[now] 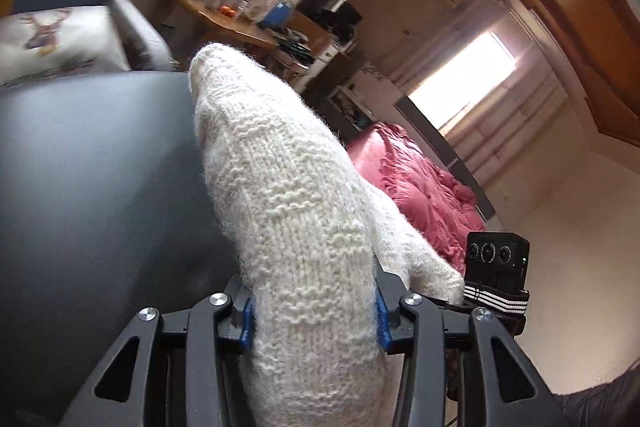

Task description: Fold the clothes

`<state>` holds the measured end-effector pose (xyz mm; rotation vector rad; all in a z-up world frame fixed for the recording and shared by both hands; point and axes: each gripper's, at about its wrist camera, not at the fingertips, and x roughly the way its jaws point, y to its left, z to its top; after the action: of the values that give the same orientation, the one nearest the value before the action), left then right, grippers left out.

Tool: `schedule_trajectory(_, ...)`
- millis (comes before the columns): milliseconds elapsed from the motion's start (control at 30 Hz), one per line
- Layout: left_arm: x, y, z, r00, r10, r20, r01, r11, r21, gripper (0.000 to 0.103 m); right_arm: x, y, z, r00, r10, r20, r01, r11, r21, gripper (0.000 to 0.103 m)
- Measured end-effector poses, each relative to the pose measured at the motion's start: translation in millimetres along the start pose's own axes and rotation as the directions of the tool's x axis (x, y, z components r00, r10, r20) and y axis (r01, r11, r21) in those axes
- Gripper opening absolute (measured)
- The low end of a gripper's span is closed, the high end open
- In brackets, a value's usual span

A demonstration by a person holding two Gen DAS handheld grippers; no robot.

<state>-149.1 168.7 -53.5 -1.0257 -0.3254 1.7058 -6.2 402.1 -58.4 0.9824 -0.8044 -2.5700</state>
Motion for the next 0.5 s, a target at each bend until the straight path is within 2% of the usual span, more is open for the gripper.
schedule_trajectory(100, 35.0, -2.2, 22.2, 0.999, -0.002, -0.035, 0.002, 1.0, 0.006, 0.044, -8.8, -16.9, 23.9, 0.998, -0.052, 0.044, 0.052, 0.999, 0.008, 0.052)
schedule_trajectory(167, 72.8, -6.9, 38.2, 0.997, 0.032, -0.077, -0.03, 0.999, 0.026, 0.045, -12.5, -31.5, 36.9, 0.994, -0.095, 0.061, 0.094, 0.995, 0.018, 0.052)
schedule_trajectory(233, 110.8, 2.1, 38.3, 0.978, 0.137, -0.158, -0.131, 0.99, 0.048, 0.045, -10.8, -50.2, 44.2, 0.988, -0.143, 0.056, 0.142, 0.989, 0.029, 0.052)
schedule_trajectory(300, 147.3, 10.9, 38.3, 0.944, 0.237, -0.231, -0.225, 0.971, 0.078, 0.048, -4.7, -82.3, 43.9, 0.979, -0.206, 0.01, 0.205, 0.977, 0.053, 0.052)
schedule_trajectory(333, 148.3, 12.3, 36.7, 0.943, 0.244, -0.226, -0.231, 0.97, 0.082, 0.053, -1.6, -100.4, 43.6, 0.971, -0.237, -0.019, 0.238, 0.969, 0.068, 0.052)
schedule_trajectory(367, 149.4, 13.6, 35.1, 0.943, 0.25, -0.22, -0.237, 0.968, 0.087, 0.053, 1.5, -118.5, 43.3, 0.962, -0.268, -0.048, 0.271, 0.959, 0.081, 0.053)
schedule_trajectory(400, 150.4, 15.0, 33.6, 0.942, 0.257, -0.214, -0.243, 0.966, 0.092, 0.054, 4.5, -131.7, 39.6, 0.965, -0.258, -0.046, 0.262, 0.96, 0.102, 0.055)
schedule_trajectory(500, 152.2, 16.4, 32.9, 0.939, 0.277, -0.205, -0.26, 0.96, 0.106, 0.056, 1.4, -146.6, 33.5, 0.98, -0.193, 0.043, 0.185, 0.972, 0.148, 0.056)
